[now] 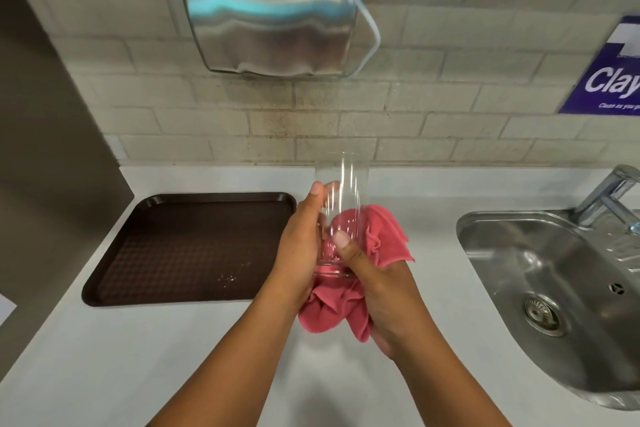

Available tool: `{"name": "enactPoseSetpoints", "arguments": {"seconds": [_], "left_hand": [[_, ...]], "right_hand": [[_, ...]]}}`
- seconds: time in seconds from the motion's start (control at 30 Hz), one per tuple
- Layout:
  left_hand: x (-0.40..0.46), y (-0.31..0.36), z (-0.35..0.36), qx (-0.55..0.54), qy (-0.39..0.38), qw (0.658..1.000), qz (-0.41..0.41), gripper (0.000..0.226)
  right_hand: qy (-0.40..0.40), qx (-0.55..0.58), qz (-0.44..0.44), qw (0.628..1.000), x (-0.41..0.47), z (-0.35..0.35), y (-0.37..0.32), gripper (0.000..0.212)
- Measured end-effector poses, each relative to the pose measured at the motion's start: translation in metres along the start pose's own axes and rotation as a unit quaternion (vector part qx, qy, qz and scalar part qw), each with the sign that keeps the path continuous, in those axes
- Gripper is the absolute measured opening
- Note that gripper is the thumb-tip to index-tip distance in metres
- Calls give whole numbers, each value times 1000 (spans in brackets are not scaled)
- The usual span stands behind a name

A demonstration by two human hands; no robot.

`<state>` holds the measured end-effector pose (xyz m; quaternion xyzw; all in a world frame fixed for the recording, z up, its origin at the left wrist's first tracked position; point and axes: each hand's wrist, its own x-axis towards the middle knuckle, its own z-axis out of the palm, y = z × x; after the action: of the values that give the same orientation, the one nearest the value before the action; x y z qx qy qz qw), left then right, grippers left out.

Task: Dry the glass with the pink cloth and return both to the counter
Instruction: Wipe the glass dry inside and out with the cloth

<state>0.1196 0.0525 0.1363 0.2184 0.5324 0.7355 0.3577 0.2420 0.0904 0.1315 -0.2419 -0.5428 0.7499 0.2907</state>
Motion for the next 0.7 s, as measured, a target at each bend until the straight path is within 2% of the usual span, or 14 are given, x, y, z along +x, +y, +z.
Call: {"name": "enactPoseSetpoints", "arguments": {"seconds": [0.13, 0.2, 0.27, 0.33, 0.4, 0.5, 0.57, 0.63, 0.7], "left_hand": [[1, 1, 1, 101, 54, 991, 73, 38], [0, 1, 0, 104, 29, 992, 67, 38], [-4, -1, 2, 84, -16, 996, 37, 48], [-9, -4, 6, 62, -44, 997, 15, 52], [-11, -4, 10, 58, -42, 997, 7, 48], [-7, -2, 11, 27, -5, 1000, 3, 43], [-6, 2, 12, -37, 32, 999, -19, 44], [-4, 6, 11, -94, 64, 993, -35, 44], [-7, 9, 8, -116, 68, 990, -44, 42]], "right_hand": [[76, -129, -45, 988, -3, 2, 1, 33], [111, -154, -62, 980, -4, 4, 2, 36], [130, -163, -81, 975, -4, 9, 2, 42], [121, -190, -85, 971, -4, 14, 2, 56], [111, -187, -74, 973, -7, 18, 4, 67], [111, -198, -57, 972, -15, 18, 7, 66], [94, -203, -66, 972, -24, 21, 12, 66], [79, -247, -117, 959, -32, 25, 17, 65], [61, -332, -207, 918, -33, 26, 19, 69]]}}
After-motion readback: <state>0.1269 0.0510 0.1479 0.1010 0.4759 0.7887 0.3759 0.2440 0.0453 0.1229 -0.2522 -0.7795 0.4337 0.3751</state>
